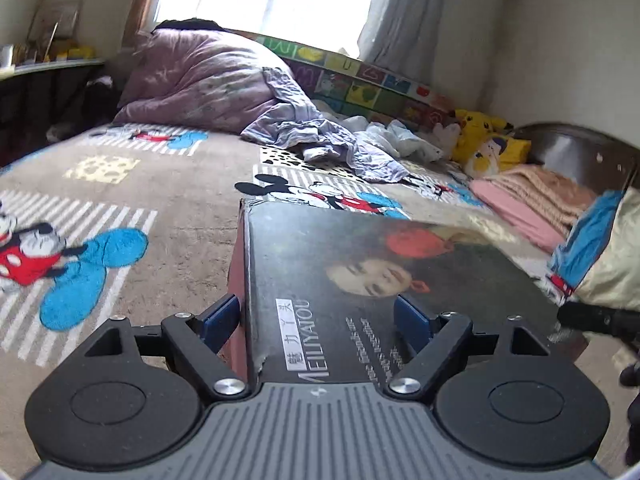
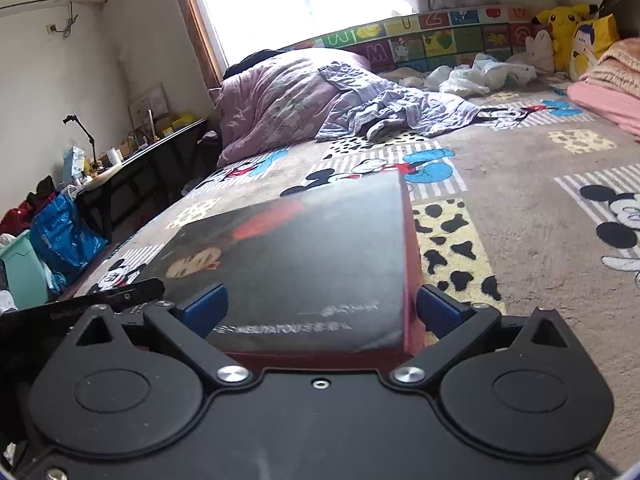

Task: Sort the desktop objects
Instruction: 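Carry the book over the shoebox and lower it onto the rim, then open the right gripper to release the book on the box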

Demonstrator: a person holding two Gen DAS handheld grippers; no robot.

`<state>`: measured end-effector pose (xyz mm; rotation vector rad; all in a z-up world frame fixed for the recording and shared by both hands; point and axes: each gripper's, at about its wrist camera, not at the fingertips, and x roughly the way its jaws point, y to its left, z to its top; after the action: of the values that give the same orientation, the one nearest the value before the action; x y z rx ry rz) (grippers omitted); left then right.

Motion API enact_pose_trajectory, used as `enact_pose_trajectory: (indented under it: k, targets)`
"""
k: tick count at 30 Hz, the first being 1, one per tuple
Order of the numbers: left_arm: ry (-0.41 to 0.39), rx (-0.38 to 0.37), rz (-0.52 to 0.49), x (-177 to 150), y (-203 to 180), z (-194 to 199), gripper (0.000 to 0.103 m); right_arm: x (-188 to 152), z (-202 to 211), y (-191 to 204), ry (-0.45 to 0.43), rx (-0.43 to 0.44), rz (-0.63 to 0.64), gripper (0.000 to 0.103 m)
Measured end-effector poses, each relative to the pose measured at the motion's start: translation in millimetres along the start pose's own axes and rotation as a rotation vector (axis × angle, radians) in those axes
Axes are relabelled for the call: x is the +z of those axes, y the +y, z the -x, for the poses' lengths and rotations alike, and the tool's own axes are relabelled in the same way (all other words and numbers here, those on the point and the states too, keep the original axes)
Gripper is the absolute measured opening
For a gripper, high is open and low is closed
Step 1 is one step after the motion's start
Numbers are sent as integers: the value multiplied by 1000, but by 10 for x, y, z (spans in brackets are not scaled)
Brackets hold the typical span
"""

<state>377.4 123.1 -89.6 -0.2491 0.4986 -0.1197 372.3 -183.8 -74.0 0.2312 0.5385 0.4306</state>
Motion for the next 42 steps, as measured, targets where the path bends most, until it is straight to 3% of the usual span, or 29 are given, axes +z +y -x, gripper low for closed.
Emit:
enact_pose_trajectory:
  k: [12, 21, 29, 34, 40, 42]
  targets:
    - [-22, 24, -60, -23, -122, 127, 84, 7, 56, 97, -23, -14, 93, 102]
    - [29, 84, -114, -183, -337, 552, 84, -109, 317, 231, 24, -55, 143, 102]
    - [53, 125, -63, -368, -502, 1034, 84, -235, 700, 371, 80, -108, 159, 102]
    - [66, 138, -19, -489, -594, 1308, 84, -306, 996, 445, 75, -133, 160, 102]
    - [71, 144, 13, -641, -728, 1600, 84, -373, 1323, 537, 50, -227, 175, 102]
    - [75, 151, 14, -693, -789, 1695, 84, -379, 1416, 500, 54, -212, 145, 102]
